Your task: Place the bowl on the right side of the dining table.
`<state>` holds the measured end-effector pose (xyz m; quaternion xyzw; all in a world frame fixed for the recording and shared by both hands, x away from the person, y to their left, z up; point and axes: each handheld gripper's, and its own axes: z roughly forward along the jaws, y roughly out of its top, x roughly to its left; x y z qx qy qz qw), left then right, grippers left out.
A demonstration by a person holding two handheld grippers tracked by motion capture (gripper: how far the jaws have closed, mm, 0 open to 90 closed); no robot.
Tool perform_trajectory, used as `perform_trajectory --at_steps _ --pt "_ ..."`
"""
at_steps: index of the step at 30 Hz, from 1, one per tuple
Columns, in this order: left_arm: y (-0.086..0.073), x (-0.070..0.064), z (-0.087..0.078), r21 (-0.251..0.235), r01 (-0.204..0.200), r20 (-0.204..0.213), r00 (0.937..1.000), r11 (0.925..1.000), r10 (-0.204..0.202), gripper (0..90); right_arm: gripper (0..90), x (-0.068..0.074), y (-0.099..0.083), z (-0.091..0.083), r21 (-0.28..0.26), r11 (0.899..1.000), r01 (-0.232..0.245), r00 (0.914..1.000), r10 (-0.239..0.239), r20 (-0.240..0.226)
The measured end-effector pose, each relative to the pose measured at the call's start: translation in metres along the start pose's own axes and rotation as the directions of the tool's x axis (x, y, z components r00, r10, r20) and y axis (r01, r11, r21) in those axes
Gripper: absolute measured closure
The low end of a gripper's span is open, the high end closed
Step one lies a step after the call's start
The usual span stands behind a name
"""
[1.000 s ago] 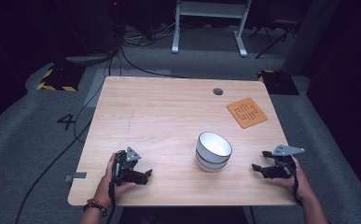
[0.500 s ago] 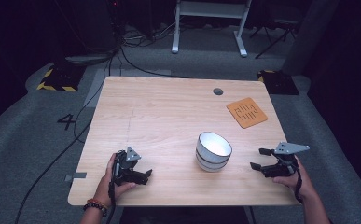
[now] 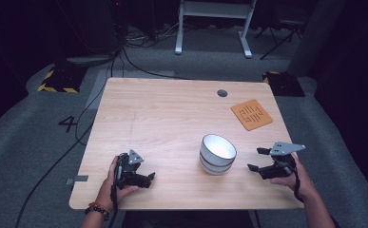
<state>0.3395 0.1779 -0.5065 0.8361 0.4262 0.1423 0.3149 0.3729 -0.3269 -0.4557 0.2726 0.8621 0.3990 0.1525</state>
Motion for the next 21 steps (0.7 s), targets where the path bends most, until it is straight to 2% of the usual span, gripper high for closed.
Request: perform_trajectory --at_steps 5,13,15,21 --pt "0.000 0.000 0.000 0.000 0.001 0.001 1.0000 1.0000 -0.001 0.1 20.5 0.005 0.010 0.000 -0.030 0.999 0.011 0.9996 -0.012 -0.025" --pt "0.000 0.000 0.000 0.000 0.000 -0.001 1.0000 1.0000 0.000 0.1 20.9 0.016 0.022 0.001 -0.022 0.998 0.051 0.9972 -0.052 -0.055" --pt "0.000 0.000 0.000 0.000 0.001 -0.001 1.0000 1.0000 -0.001 0.1 20.9 0.017 0.024 0.002 -0.028 0.999 0.045 0.9970 -0.047 -0.062" --pt "0.000 0.000 0.000 0.000 -0.001 -0.001 1.0000 1.0000 0.001 0.1 21.0 0.030 0.039 0.001 -0.043 0.996 0.084 0.9921 -0.087 -0.090"
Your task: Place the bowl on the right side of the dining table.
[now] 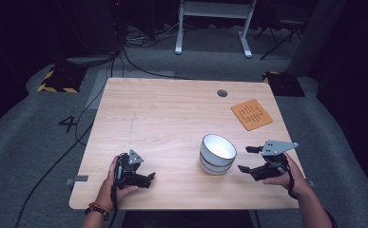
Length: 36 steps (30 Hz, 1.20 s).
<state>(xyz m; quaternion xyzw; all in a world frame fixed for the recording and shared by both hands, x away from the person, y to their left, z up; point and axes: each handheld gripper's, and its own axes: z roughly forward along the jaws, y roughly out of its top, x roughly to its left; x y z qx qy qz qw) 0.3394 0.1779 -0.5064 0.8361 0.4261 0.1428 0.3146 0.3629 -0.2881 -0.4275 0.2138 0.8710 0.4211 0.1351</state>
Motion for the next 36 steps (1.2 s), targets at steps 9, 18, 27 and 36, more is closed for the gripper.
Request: perform_trajectory --at_steps 9,18,27,36 --pt "0.000 0.000 0.000 0.000 0.001 0.001 1.0000 1.0000 -0.001 0.1 21.4 0.007 0.016 0.002 -0.008 0.999 0.036 0.9990 -0.036 -0.027" --pt "0.000 0.000 0.000 0.000 0.000 0.000 1.0000 1.0000 0.000 0.1 22.1 0.013 0.030 0.004 -0.010 0.998 0.065 0.9969 -0.066 -0.043" --pt "0.000 0.000 0.000 0.000 0.000 0.000 1.0000 1.0000 0.000 0.1 22.6 0.017 0.038 0.009 -0.014 0.996 0.084 0.9935 -0.085 -0.075" --pt "0.000 0.000 0.000 0.000 0.000 0.000 1.0000 1.0000 0.000 0.1 25.0 0.023 0.050 0.018 -0.019 0.994 0.105 0.9882 -0.106 -0.110"
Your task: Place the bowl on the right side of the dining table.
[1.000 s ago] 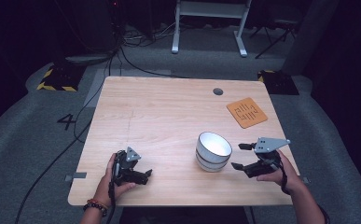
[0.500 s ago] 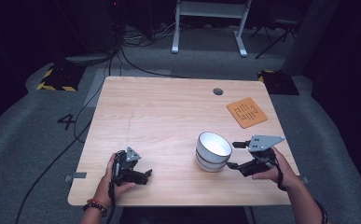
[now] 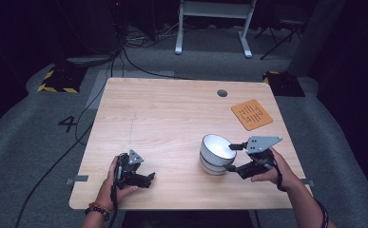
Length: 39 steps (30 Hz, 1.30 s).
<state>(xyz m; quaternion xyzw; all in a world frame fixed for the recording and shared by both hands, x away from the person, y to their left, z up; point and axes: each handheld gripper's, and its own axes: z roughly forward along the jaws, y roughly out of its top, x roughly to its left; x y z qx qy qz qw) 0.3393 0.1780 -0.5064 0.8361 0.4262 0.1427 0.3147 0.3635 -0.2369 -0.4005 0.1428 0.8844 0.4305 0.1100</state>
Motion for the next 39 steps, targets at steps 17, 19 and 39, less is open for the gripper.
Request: perform_trajectory --at_steps 17,19,39 --pt "0.000 0.000 0.000 0.000 0.000 0.000 1.0000 1.0000 0.000 0.1 32.1 0.001 0.011 0.024 0.021 1.000 -0.009 0.9971 0.010 -0.075" --pt "0.000 0.000 0.000 0.001 0.000 0.000 1.0000 1.0000 0.000 0.1 34.1 0.000 0.012 0.026 0.019 1.000 -0.006 0.9964 0.007 -0.085" --pt "0.000 0.000 0.000 0.003 -0.001 0.001 1.0000 1.0000 0.001 0.1 78.9 -0.007 0.022 0.040 0.056 0.996 -0.076 0.9685 0.087 -0.233"
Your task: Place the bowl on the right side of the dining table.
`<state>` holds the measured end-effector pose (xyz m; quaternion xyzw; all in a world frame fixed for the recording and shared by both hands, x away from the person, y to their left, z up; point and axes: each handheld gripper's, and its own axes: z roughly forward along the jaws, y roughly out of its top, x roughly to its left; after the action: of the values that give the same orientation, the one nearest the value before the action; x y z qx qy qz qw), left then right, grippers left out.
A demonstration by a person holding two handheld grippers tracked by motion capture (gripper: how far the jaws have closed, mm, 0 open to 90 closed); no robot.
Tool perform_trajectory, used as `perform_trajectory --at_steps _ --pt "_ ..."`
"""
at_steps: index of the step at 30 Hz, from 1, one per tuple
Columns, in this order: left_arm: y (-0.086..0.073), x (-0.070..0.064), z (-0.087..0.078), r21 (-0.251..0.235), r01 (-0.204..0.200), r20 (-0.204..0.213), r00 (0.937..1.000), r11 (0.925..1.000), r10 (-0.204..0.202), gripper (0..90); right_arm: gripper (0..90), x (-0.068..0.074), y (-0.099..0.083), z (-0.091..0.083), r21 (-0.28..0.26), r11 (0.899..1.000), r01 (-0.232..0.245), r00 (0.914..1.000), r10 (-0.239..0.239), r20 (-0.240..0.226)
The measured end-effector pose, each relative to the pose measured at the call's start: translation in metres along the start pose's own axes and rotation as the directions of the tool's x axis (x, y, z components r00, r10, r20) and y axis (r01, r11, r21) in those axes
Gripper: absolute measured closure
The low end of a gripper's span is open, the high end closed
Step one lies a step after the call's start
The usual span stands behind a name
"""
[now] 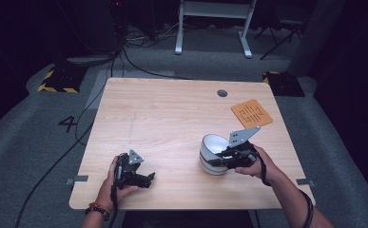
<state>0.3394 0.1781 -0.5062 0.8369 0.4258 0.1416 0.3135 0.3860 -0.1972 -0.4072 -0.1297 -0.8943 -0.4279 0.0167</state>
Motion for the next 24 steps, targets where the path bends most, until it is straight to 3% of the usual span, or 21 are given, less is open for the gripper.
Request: perform_trajectory --at_steps 9,24 --pt "0.000 0.000 0.000 -0.004 0.001 -0.001 1.0000 1.0000 -0.001 0.1 81.9 -0.001 0.000 -0.002 0.007 1.000 0.006 1.0000 -0.006 -0.003" --pt "0.000 0.000 0.000 0.000 0.000 0.000 1.0000 1.0000 0.000 0.1 82.0 0.003 0.005 -0.011 -0.044 0.999 0.031 0.9995 -0.030 0.005"
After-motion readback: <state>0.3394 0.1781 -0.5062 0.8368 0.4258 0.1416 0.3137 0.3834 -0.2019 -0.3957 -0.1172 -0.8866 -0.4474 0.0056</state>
